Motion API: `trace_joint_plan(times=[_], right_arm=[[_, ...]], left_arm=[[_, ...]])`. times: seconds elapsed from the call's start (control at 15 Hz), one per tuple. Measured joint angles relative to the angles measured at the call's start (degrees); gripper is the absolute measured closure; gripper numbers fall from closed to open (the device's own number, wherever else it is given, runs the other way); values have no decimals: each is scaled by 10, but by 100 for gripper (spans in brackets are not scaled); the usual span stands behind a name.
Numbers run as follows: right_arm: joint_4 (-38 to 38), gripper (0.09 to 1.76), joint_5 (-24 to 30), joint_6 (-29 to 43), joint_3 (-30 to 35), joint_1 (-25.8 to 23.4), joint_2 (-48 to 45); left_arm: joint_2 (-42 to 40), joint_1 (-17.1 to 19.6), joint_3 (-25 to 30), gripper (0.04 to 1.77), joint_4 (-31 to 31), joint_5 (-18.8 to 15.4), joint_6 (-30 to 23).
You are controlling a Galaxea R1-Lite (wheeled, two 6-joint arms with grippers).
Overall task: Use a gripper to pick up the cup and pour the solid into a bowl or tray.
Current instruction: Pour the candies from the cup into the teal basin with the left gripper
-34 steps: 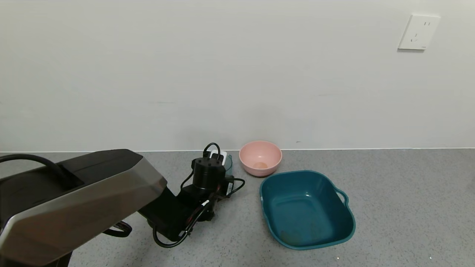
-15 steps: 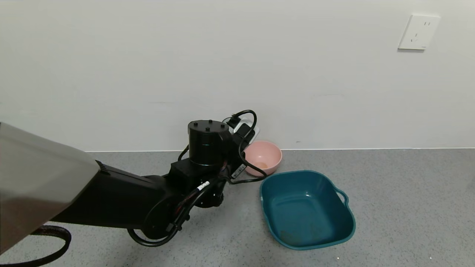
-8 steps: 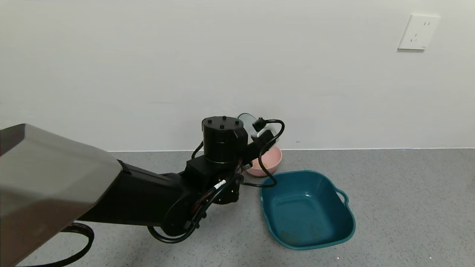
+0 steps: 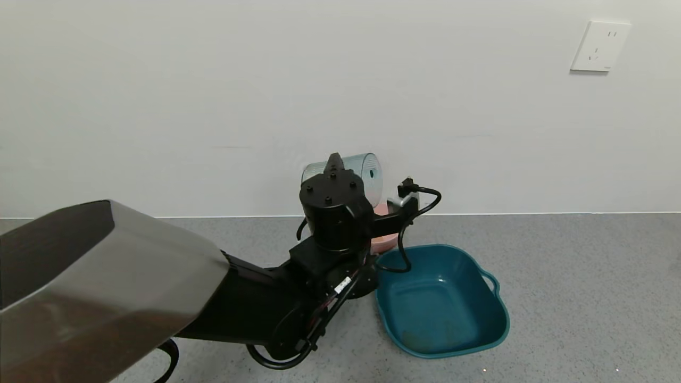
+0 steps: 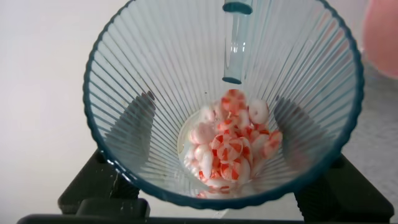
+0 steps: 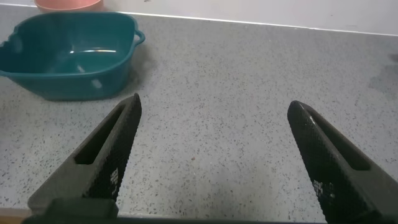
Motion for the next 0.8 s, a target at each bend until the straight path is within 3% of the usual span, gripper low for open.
trace_joint_plan(times=[0.47, 0.8], right_arm=[[0, 14, 0, 0, 0, 0, 0], [0, 14, 0, 0, 0, 0, 0]], left_arm=[[64, -40, 37, 49, -224, 5, 228], [88, -58, 45, 49, -241, -9, 333]])
